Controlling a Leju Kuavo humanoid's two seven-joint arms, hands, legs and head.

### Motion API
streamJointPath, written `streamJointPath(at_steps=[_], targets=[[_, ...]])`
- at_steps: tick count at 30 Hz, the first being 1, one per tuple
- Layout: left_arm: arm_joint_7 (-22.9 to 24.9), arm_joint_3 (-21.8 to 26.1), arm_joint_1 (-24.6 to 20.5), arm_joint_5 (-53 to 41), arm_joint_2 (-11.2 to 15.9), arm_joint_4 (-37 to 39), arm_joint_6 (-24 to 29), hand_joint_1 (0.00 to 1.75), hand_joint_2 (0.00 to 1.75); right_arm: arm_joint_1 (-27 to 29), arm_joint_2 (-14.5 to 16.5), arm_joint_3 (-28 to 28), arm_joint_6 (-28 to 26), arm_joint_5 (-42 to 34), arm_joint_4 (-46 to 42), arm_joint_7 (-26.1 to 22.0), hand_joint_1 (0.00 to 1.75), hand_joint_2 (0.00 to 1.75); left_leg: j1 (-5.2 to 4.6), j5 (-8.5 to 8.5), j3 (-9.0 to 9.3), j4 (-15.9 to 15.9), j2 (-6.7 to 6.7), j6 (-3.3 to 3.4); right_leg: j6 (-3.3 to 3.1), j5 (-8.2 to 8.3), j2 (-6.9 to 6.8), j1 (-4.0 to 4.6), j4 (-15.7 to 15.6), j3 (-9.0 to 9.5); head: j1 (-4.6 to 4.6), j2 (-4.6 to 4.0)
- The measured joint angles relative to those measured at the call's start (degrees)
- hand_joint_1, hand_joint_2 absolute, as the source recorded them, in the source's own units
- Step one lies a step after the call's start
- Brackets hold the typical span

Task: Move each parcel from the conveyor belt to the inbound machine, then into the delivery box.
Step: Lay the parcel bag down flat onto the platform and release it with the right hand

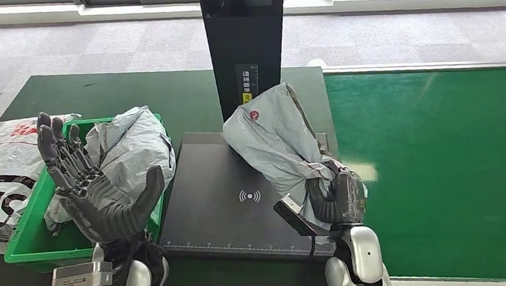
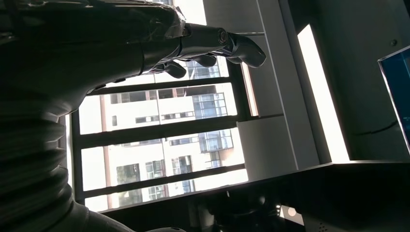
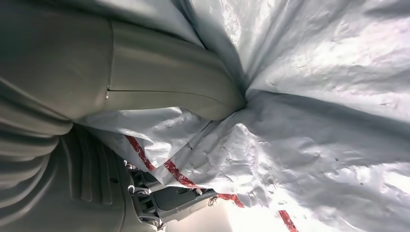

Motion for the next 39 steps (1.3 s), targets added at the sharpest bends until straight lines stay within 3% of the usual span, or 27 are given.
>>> streamJointPath(at_steps=[3, 4, 7, 8, 22, 26, 35, 39], targets=[[-0.02, 0.0, 0.0, 0.01, 0.02, 0.11, -0.01, 0.0, 1.75, -0.3, -0.02, 0.76, 0.27, -0.36, 1.75, -0.31, 1.75, 1.75, 0.0, 0.0, -0.01, 0.0, 0.0, 0.0, 0.0, 0.0, 0.0, 0.0, 0.0, 0.0, 0.0, 0.0], [-0.03, 0.0, 0.0, 0.02, 0.03, 0.16, -0.02, 0.0, 1.75, -0.42, -0.03, 1.0, 0.39, -0.6, 2.5, -0.53, 1.48, 1.75, 0.0, 0.0, -0.02, 0.0, 0.0, 0.0, 0.0, 0.0, 0.0, 0.0, 0.0, -0.01, 0.0, 0.0], [-0.03, 0.0, 0.0, 0.31, 0.06, 0.32, -0.07, 0.0, 1.75, -0.77, -0.07, 1.63, 0.38, -1.19, 4.67, -0.89, 0.21, 1.75, 0.0, -0.01, -0.07, 0.0, 0.0, 0.0, 0.0, 0.0, 0.0, 0.0, -0.01, -0.03, 0.0, 0.0], [-0.03, 0.0, 0.0, 0.42, 0.07, 0.39, -0.08, 0.0, 1.75, -0.87, -0.09, 1.79, 0.21, -1.2, 5.28, -0.75, 0.05, 1.75, 0.0, -0.01, -0.09, 0.0, 0.0, 0.0, 0.0, 0.0, 0.0, 0.0, -0.01, -0.04, 0.0, 0.0], [-0.03, 0.0, 0.01, 0.65, 0.09, 1.01, -0.09, 0.0, 1.75, -1.16, -0.11, 2.06, -0.34, -0.99, 8.19, -0.11, 0.0, 1.75, 0.0, -0.01, -0.12, 0.0, 0.0, 0.0, 0.0, 0.0, 0.0, 0.0, 0.0, -0.05, 0.0, 0.0], [-0.03, 0.0, 0.01, 0.65, 0.09, 1.15, -0.07, 0.0, 1.75, -1.19, -0.14, 2.08, -0.26, -1.05, 8.55, 0.03, 0.0, 0.0, 0.0, -0.01, -0.12, 0.0, 0.01, 0.0, 0.0, 0.0, 0.0, 0.0, 0.0, -0.06, 0.0, 0.0], [-0.03, -0.01, 0.05, 0.48, 0.11, 1.25, 0.53, 0.0, 1.75, -1.23, -0.14, 2.08, -1.95, -2.07, 9.34, -0.42, 0.0, 0.0, 0.0, 0.0, 0.02, 0.0, 0.01, 0.0, 0.0, 0.0, 0.0, 0.0, 0.0, -0.07, 0.0, 0.0], [1.8, -0.33, -0.06, -1.62, 0.2, 1.66, -0.18, 0.0, 1.75, 0.23, 0.01, 1.73, -4.59, -6.39, 2.91, -7.35, 0.0, 1.75, -0.04, 0.01, 0.21, 0.04, -0.02, -0.01, 0.0, 0.01, -0.02, -0.01, 0.0, -0.14, -0.01, 0.0]])
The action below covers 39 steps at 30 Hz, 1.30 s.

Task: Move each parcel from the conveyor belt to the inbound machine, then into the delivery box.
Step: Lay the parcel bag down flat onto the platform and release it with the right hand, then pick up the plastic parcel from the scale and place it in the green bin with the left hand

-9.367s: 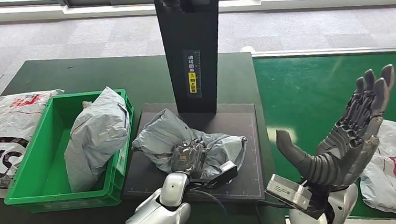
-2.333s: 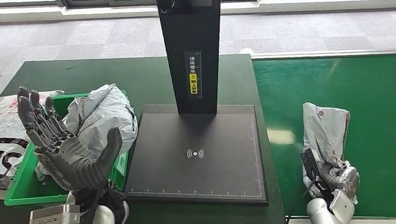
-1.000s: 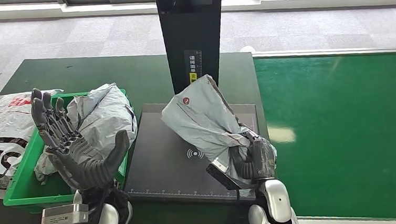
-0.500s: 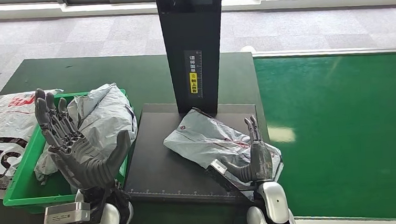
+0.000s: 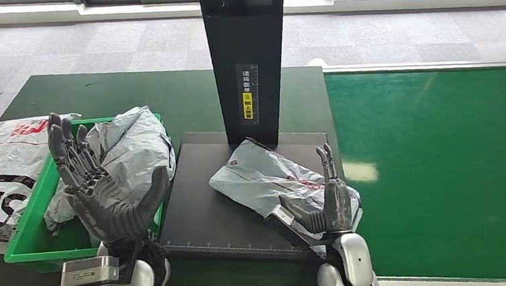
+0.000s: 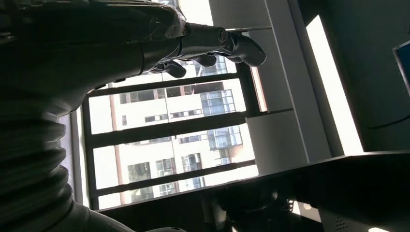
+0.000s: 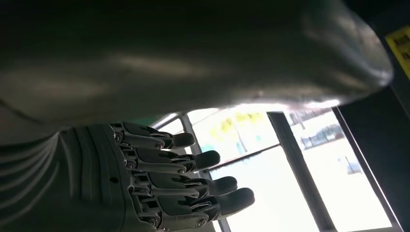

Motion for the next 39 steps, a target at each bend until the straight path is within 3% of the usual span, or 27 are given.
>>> streamJointPath(at_steps=[4, 11, 14, 18, 27, 39], targets=[[5.49, -1.68, -1.31, -6.89, 0.16, 4.89, -2.99, 0.0, 1.75, 2.15, 0.15, -1.87, -0.74, -10.61, -16.07, -8.66, 0.0, 1.75, -0.03, -0.01, -0.05, 0.01, -0.02, 0.01, 0.0, 0.0, -0.03, -0.03, -0.01, 0.03, 0.02, 0.0], [7.01, -2.95, -2.69, -9.24, 0.21, 10.72, -3.87, 0.0, 1.75, 3.91, 0.16, -3.64, -0.63, -13.8, -29.48, -10.29, 0.0, 1.75, -0.05, -0.1, 0.02, 0.0, 0.2, 0.04, 0.01, 0.01, 0.17, -0.04, -0.02, -0.01, 0.01, 0.0], [8.26, -3.25, -3.89, -10.72, 0.14, 12.86, -4.56, 0.0, 1.75, 4.28, 0.16, -4.33, -0.61, -16.18, -32.18, -11.7, 0.0, 1.75, -0.05, -0.05, 0.09, 0.01, 0.13, 0.02, 0.01, 0.02, 0.12, -0.03, -0.02, 0.0, 0.0, 0.0], [12.43, -3.83, -8.22, -16.28, -0.44, 21.46, -5.53, 0.0, 1.75, 4.57, 0.17, -5.7, -0.59, -20.61, -35.72, -14.65, 0.0, 1.75, -0.05, -0.04, -0.15, 0.0, 0.07, 0.03, 0.01, 0.02, 0.03, -0.05, -0.01, 0.09, 0.0, 0.0], [13.77, -3.82, -14.34, -19.83, -1.4, 38.56, -5.22, 0.0, 1.75, 4.35, 0.29, -8.62, -0.53, -27.1, -36.67, -21.2, 0.0, 1.75, -0.04, -0.02, 0.01, 0.01, 0.09, 0.02, 0.02, 0.04, 0.08, -0.05, -0.01, 0.04, 0.01, 0.0], [22.54, -4.34, -19.67, -29.9, -2.37, 53.92, -7.57, 0.0, 1.75, 4.45, 0.35, -10.03, -0.52, -28.25, -36.96, -21.82, 0.0, 1.75, -0.04, -0.01, -0.01, 0.01, 0.06, 0.02, 0.02, 0.04, 0.05, -0.05, -0.01, 0.03, 0.01, 0.0]])
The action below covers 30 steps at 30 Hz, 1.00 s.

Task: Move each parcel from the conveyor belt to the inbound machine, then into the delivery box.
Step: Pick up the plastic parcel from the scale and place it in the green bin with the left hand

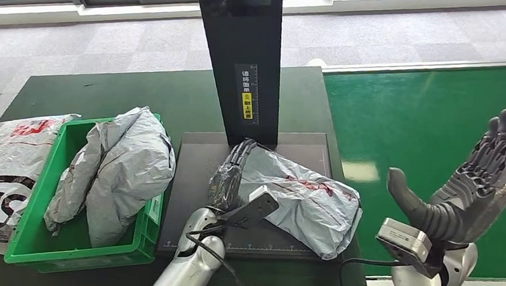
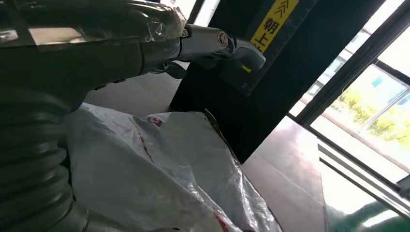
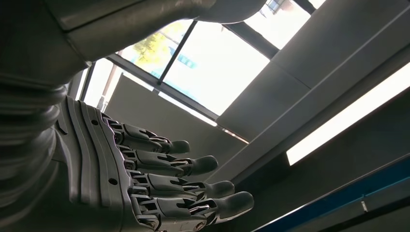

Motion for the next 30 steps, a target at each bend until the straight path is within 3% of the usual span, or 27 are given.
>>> streamJointPath(at_steps=[11, 18, 19, 20, 22, 23, 24, 30], targets=[[3.79, -1.41, -1.81, -4.71, -0.03, 6.58, -0.57, 0.0, 1.75, 0.0, 0.0, -0.02, 0.01, -0.14, -0.02, 0.0, 0.0, 1.75, 0.0, 0.0, -0.02, 0.0, 0.0, 0.0, 0.0, 0.0, 0.0, 0.0, 0.0, 0.0, 0.0, 0.0], [4.52, -2.32, -2.22, -8.5, -0.55, 9.57, -4.05, 0.04, 1.75, -0.07, 0.0, -0.39, 0.02, -0.22, -0.02, 0.05, 0.0, 1.75, 0.0, 0.0, -0.13, 0.0, -0.01, 0.0, 0.0, 0.0, -0.02, 0.0, 0.0, 0.01, 0.0, 0.0], [4.44, -2.57, -2.21, -9.06, -0.63, 9.91, -4.84, 0.17, 1.75, -0.07, 0.0, -0.43, 0.02, -0.22, -0.02, 0.05, 0.0, 1.75, 0.0, 0.0, -0.19, 0.0, -0.01, 0.0, 0.0, 0.0, -0.02, 0.0, 0.0, 0.01, 0.0, 0.0], [4.36, -2.78, -2.2, -9.55, -0.72, 10.18, -5.45, 0.41, 1.75, -0.07, 0.0, -0.45, 0.02, -0.22, -0.02, 0.04, 0.0, 1.75, 0.0, 0.0, -0.24, 0.0, -0.02, 0.0, 0.0, -0.01, -0.03, 0.0, 0.0, 0.01, 0.0, 0.0], [4.25, -3.19, -2.18, -10.18, -0.89, 10.6, -6.16, 1.25, 1.75, -0.07, 0.0, -0.48, 0.02, -0.23, -0.02, 0.02, 0.0, 1.75, 0.0, -0.01, -0.33, -0.01, -0.04, 0.0, 0.0, -0.01, -0.05, 0.0, 0.0, 0.01, 0.0, 0.0], [4.18, -3.39, -2.18, -10.39, -0.93, 10.77, -6.42, 1.54, 1.75, -0.07, 0.0, -0.49, 0.02, -0.24, -0.02, 0.01, 0.0, 1.75, 0.0, -0.01, -0.39, -0.01, -0.05, 0.0, 0.0, -0.01, -0.05, 0.0, 0.0, 0.01, 0.0, 0.0], [4.09, -3.58, -2.16, -10.63, -0.95, 10.97, -6.73, 1.74, 1.75, -0.07, 0.0, -0.49, 0.02, -0.25, -0.02, 0.0, 0.0, 1.75, 0.01, -0.01, -0.45, -0.01, -0.04, 0.0, 0.0, -0.02, -0.05, 0.0, 0.0, 0.01, 0.0, 0.0], [3.38, -4.61, -2.12, -12.72, -0.96, 11.97, -9.06, 1.75, 1.75, -0.07, 0.0, -0.6, 0.02, -0.41, 0.01, 0.0, 0.0, 1.75, 0.01, -0.01, -0.5, -0.01, -0.05, 0.01, 0.01, -0.02, -0.05, 0.0, 0.0, 0.03, 0.0, 0.0]])
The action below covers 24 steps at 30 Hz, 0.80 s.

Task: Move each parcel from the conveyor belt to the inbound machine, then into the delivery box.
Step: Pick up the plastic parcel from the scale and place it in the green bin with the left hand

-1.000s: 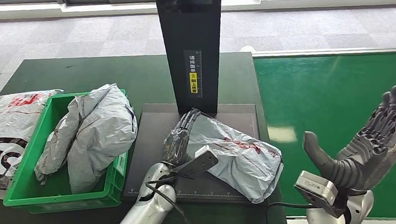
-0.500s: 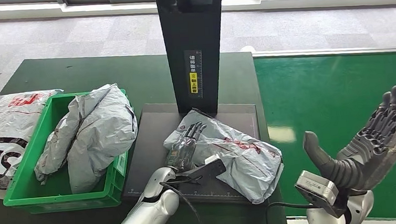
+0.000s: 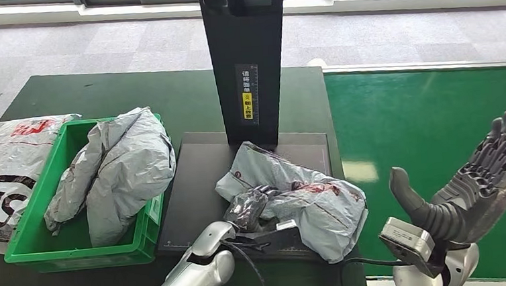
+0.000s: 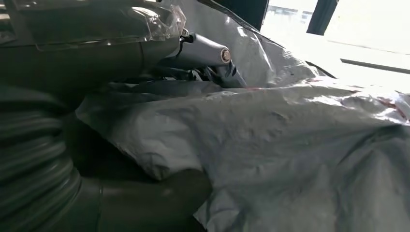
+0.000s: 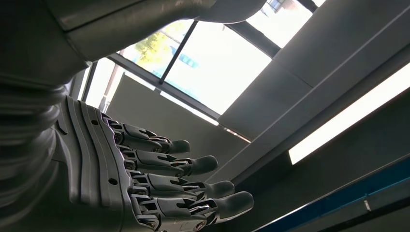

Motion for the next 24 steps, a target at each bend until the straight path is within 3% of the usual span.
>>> streamJointPath(at_steps=[19, 24], targets=[[-0.66, -1.11, -0.76, -1.54, 0.0, 1.28, -1.51, 1.75, 1.75, -0.02, 0.02, -0.63, 0.0, -0.04, 0.02, 0.0, 0.0, 1.75, 0.0, -0.01, 0.06, 0.0, 0.0, 0.01, 0.0, 0.0, -0.01, 0.0, 0.0, 0.07, 0.0, 0.0], [-0.95, -1.09, -0.56, -0.81, 0.0, 1.02, 3.8, 1.75, 1.75, -0.01, 0.02, -0.98, 0.0, 0.43, 0.02, 0.25, 0.0, 1.75, 0.0, -0.01, 0.05, 0.0, 0.0, 0.01, 0.0, 0.0, -0.01, 0.0, 0.0, 0.06, 0.0, 0.0]])
